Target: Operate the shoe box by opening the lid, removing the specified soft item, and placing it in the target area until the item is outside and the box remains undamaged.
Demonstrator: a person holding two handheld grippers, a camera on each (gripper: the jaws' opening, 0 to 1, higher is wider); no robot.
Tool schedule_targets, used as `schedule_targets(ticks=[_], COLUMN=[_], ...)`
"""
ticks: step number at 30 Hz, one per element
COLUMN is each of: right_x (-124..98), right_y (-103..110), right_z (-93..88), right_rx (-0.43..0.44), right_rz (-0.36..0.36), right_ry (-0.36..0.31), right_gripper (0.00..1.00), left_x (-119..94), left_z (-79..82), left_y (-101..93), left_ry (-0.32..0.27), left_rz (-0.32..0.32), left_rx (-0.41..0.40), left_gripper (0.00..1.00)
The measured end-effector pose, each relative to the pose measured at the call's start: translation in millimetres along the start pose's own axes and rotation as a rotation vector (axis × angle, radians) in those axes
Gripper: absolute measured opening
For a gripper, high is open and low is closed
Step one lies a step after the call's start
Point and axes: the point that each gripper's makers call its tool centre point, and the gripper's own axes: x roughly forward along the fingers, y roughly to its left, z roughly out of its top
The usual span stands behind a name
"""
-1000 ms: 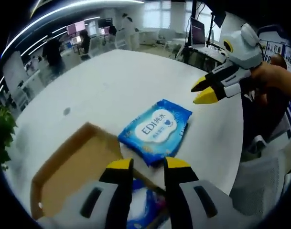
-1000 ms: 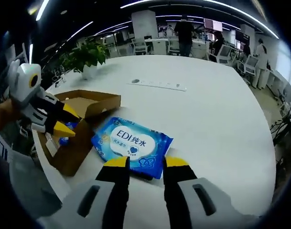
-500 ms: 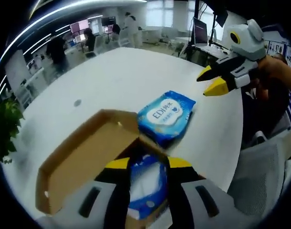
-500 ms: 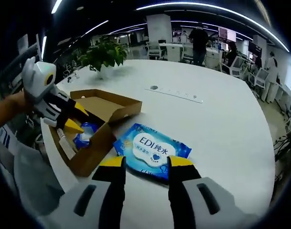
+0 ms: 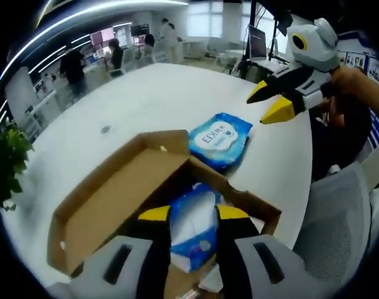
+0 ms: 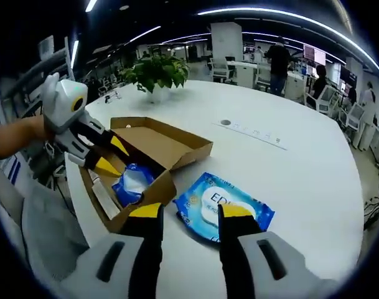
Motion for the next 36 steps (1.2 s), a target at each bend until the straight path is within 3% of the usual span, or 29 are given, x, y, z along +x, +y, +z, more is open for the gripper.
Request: schedule_targets(ticks=[14,20,28,36], right_x=[31.4,44.4,64.3,84.6], right_y=[35.8,46.3,58.9,70.0], right_z=[6.1,6.8,7.9,5.8], right_rx=[-0.095,-0.140,-0.170,-0.218], right_rz=[0.093,0.116,0.147,0.178], right_ry=[0.033,0.052,0.061,0.087], right_gripper=[0.30,0.29,0.24,0.22], left_x=[0.1,5.7,17.0,26.1], left_z=[-18.7,-28.1,-28.9,-42.7], left_y=[-3.1,-4.4,-15.1,-10.7], left_ry=[0.006,0.033,0.047,0.130], left_rz=[-0.093,-0.142,-0.234,-0.285], left_rx=[0.058,0.126,0.201,0.243], left_gripper=[0.21,0.22,0.23,0.21])
